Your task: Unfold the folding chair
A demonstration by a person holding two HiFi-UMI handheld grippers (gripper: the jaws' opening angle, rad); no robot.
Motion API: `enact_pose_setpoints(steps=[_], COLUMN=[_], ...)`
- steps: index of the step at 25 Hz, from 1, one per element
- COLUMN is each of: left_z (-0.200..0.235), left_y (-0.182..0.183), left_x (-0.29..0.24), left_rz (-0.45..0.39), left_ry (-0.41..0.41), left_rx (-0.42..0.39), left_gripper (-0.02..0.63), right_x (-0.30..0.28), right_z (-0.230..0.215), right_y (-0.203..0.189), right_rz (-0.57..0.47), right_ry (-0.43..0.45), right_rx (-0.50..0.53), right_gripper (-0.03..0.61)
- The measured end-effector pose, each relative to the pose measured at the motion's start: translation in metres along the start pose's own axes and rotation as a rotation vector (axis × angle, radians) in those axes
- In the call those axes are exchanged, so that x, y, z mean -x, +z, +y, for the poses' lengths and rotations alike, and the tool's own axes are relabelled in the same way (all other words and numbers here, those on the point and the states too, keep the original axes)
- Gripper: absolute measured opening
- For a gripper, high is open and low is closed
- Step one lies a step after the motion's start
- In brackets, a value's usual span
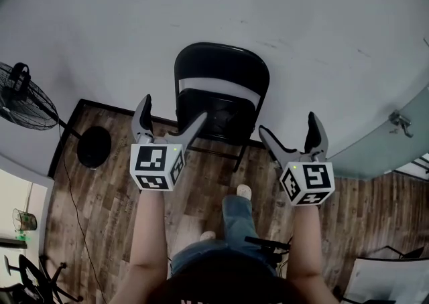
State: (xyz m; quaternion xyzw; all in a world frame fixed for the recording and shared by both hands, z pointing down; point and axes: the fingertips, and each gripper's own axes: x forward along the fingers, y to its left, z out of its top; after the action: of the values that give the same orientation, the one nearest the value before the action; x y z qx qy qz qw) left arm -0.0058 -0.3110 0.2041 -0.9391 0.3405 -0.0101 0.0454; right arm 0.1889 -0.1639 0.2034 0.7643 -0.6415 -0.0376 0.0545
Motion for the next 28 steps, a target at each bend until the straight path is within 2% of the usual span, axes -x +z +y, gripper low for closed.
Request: enact_pose_setpoints(steps=[7, 15, 24, 28], left_z=[0.003, 0.005, 0.004, -0.003], left_y=[-0.026, -0.053, -0.115, -0.158], left_x=[-0.088, -0.188, -0.24, -0.25], left_rz=[0.065, 0.136, 0.263, 0.346], left_ry=[0.063, 0.176, 0.267, 0.243], left_rx=[0.008, 0.048, 0.113, 0.148], left_gripper=[0.569, 0.568, 0.568, 0.569], right_x=[-0.083, -0.191, -0.275, -0.298], right_z=[-0.066, -0.14, -0.161, -0.153], right_y=[-0.03, -0.08, -0.145, -0.177], right_rz=[0.032, 0.135, 0.267, 0.314], right_ry=[0.047, 0.184, 0.344, 0.404], right_rx=[-0.031, -0.02, -0.003, -0.01], right_gripper=[0.563, 0.545, 0.528, 0.523])
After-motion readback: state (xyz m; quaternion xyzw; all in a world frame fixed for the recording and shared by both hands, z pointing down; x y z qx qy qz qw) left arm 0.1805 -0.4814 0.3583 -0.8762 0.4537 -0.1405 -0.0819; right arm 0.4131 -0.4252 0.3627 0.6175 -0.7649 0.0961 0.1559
